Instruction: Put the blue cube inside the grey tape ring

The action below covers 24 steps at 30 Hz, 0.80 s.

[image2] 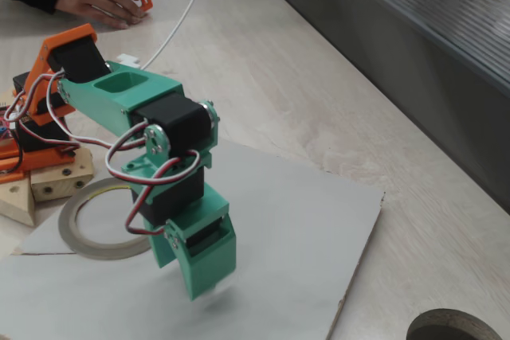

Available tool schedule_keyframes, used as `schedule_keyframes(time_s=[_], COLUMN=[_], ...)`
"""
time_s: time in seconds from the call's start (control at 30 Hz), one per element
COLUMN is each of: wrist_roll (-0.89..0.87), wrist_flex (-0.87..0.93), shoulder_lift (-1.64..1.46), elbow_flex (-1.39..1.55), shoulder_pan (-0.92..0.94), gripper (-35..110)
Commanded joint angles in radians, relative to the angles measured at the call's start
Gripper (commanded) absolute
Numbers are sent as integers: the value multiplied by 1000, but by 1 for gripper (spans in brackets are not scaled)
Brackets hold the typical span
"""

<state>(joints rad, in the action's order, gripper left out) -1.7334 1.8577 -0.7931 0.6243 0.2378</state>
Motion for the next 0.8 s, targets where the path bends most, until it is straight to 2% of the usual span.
schedule_keyframes(time_s=[0.0,0.2,0.77], wrist_roll=[-5,-3,-11], wrist_flex=[-5,-75,-78], shoulder_lift=[-12,-12,-14], elbow_flex=[-20,-20,-20], shoulder_pan=[-2,0,2], gripper=[38,32,12])
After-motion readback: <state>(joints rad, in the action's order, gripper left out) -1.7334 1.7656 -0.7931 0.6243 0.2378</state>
